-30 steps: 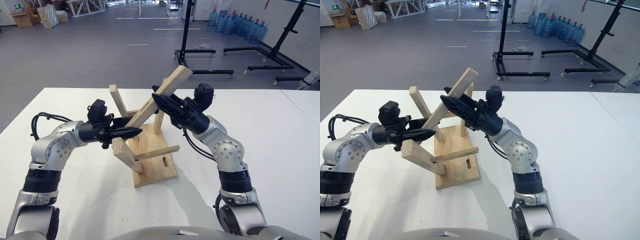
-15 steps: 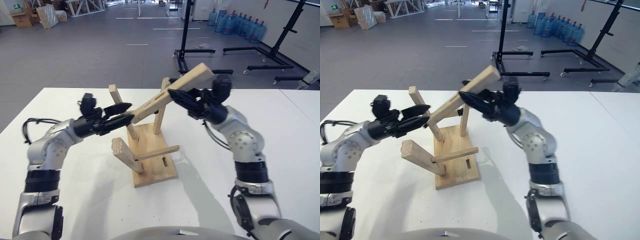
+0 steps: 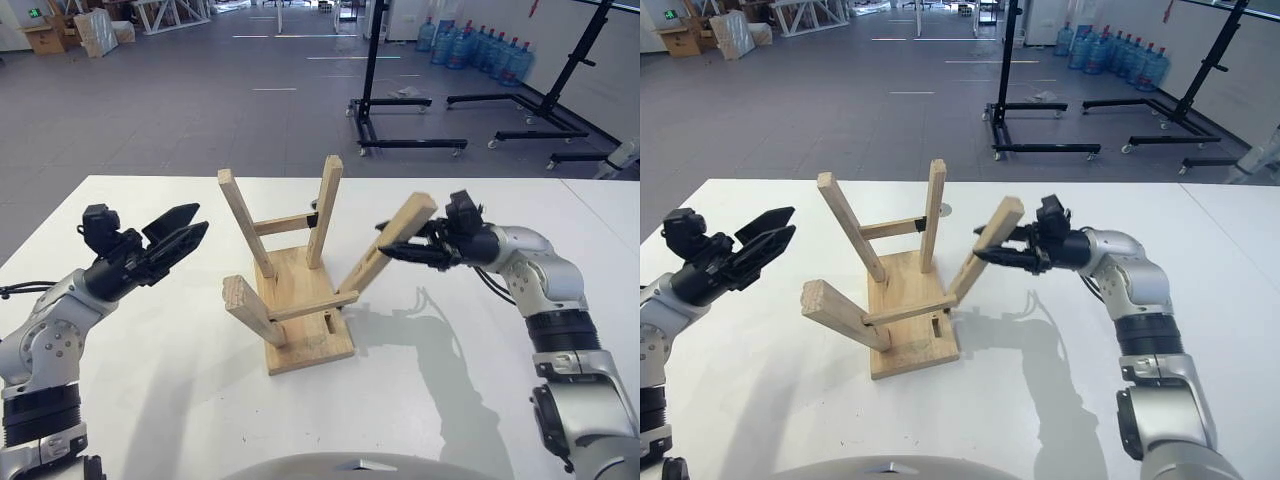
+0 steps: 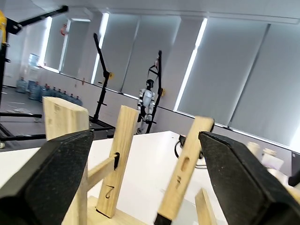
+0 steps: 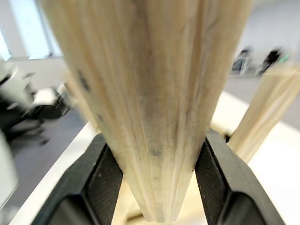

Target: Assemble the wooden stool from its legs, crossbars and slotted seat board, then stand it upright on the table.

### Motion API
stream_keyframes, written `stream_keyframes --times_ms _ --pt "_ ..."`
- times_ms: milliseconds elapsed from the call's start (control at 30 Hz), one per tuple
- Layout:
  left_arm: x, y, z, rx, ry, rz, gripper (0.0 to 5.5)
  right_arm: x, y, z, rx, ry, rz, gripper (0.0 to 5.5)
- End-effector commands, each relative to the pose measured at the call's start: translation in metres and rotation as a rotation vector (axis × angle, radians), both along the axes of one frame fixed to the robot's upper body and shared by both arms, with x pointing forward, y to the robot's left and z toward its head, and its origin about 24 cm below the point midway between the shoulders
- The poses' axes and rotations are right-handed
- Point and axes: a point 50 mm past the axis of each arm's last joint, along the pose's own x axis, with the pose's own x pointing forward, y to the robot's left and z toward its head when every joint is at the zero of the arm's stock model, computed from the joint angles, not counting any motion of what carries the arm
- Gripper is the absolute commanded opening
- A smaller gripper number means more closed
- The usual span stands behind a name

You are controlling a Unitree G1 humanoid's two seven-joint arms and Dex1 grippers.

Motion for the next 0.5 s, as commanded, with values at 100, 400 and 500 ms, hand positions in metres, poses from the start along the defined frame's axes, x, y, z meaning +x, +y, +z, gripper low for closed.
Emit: stream_keyframes --times_ms 100,400,500 --pt "-0.001 0.004 -0.003 -0.015 0.016 0.073 4.08 -0.016 -0.001 -0.007 -0.042 0.059 0.092 2.05" --pt "-0.002 0.007 -0.005 -0.012 0.018 0.119 4.08 -0.040 0.032 -0.010 0.080 0.049 0.146 2.05" --pt "-0.002 0.008 -0.007 -0.010 0.020 0.135 4.08 -0.046 0.034 -0.013 0.087 0.043 0.121 2.05"
